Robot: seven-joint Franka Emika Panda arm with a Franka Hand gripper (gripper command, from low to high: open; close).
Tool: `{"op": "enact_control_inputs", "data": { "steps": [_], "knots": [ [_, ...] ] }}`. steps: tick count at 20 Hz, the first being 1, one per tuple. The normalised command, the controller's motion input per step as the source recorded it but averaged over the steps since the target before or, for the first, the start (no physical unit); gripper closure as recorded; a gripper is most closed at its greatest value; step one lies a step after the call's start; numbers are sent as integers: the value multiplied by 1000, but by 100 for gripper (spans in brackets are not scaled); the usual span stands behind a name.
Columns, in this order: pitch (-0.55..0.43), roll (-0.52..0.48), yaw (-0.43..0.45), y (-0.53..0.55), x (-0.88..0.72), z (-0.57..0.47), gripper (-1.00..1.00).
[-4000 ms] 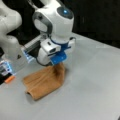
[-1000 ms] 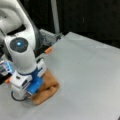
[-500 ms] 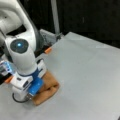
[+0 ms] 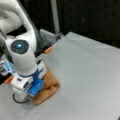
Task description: Folding a towel twice
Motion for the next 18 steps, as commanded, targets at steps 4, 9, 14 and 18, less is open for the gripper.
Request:
{"op": "enact_control_inputs", "data": {
  "steps": [4, 9, 14, 18],
  "knots": [
    [-115, 72, -6, -38, -27, -43, -100],
    [-61, 26, 5, -96, -41, 148, -100],
    [44, -43, 77, -187, -36, 370, -100],
    [177, -97, 119, -133, -47, 465, -100]
  ]
}}
